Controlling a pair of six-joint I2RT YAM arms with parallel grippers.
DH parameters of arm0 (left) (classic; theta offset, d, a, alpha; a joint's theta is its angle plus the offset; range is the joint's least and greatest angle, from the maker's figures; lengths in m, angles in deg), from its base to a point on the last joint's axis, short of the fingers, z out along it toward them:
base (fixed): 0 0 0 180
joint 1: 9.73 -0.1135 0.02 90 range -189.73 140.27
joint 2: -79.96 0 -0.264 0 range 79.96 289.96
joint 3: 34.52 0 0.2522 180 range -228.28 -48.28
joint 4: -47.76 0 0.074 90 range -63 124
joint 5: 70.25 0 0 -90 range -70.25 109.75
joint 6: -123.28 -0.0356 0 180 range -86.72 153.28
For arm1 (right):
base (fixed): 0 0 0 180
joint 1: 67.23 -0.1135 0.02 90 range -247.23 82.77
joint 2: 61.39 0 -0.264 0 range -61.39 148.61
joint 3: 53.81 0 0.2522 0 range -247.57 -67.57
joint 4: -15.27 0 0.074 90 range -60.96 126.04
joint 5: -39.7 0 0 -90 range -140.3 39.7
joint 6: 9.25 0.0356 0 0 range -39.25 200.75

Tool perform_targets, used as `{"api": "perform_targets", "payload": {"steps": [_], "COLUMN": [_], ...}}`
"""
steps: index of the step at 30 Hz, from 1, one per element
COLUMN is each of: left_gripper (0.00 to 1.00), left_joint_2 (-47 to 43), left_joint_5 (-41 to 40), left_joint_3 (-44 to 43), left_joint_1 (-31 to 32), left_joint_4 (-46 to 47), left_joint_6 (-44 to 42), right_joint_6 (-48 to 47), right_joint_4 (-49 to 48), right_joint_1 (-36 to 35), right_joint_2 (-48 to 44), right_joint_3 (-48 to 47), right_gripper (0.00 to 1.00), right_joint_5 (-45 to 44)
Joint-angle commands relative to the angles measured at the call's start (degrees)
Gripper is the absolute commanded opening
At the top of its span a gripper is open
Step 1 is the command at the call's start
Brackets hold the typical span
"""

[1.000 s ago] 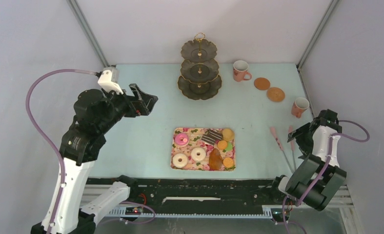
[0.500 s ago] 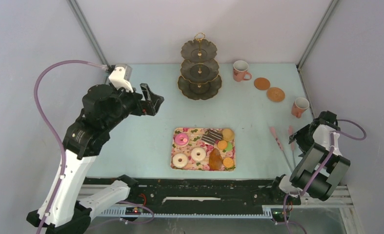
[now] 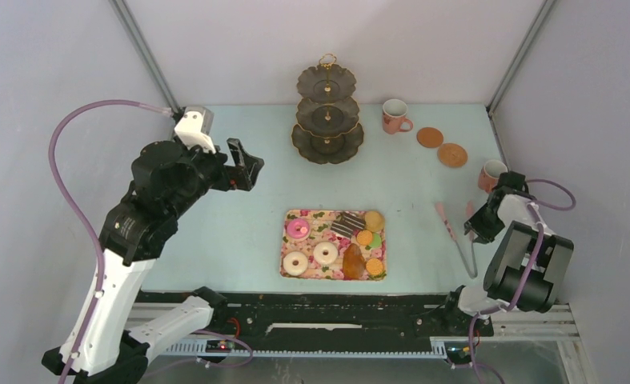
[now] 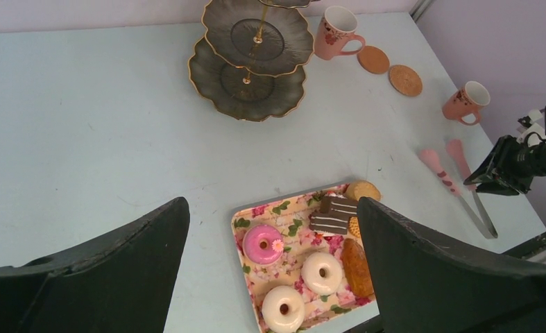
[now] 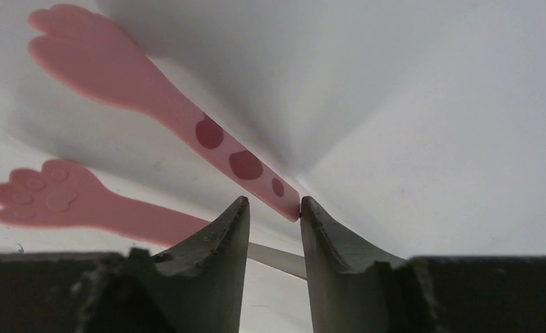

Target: Serve the afternoon tea

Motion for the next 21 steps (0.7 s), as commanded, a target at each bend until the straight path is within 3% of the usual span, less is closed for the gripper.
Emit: {"api": "perform_targets", "payload": {"steps": [1,10,15,19,21], "left_gripper": [0.98,0.98,0.98,0.98,0.98], "left_joint_2": [-0.1,0.19,0.4,0.21,0.23], "left_joint_5": [-0.52,0.31,1.27,2.45,2.46], "left_joint_3": [-1.55,-1.97,-2.27,-2.09,-2.11], "left_joint_1": [0.42,0.42,0.63,0.77,0.77], "left_joint_4": [0.25,-0.11,0.07,0.35,0.4], "left_joint_6": [-1.39,-0.83,0.07,1.2,1.87], "right_joint_6": [4.42,8.63,8.19,10.89,12.02], "right_joint_4": [-4.35,-7.11,-8.13,-8.15,-7.97], "right_joint_1": [-6.3,-18.64,-21.36,-21.31,-21.03], "right_joint_2": [2.36,8.53,12.68,13.86,13.64], "right_joint_3": [-1.46,-9.01,-14.28,-15.85,-15.87], "right_gripper": [0.34,0.31,0.34,0.36,0.43], "right_joint_5": [-2.13,-4.55,-2.33,4.84,6.6]}}
